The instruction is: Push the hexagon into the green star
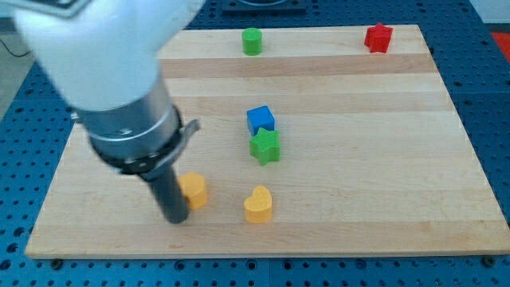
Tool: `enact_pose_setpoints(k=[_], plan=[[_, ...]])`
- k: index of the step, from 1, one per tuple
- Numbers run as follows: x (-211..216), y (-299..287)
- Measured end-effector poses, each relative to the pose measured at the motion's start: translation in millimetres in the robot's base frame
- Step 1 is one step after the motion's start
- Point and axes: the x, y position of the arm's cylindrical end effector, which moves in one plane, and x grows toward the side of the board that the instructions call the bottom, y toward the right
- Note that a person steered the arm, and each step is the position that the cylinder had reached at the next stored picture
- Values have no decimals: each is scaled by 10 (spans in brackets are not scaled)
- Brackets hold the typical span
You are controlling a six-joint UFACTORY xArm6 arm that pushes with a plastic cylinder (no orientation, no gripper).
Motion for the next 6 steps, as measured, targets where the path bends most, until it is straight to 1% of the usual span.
enact_pose_setpoints(k=[1, 2, 3, 4, 6], plan=[[-105, 170], [-72, -413], [-195, -769], [-280, -433], [-354, 493]])
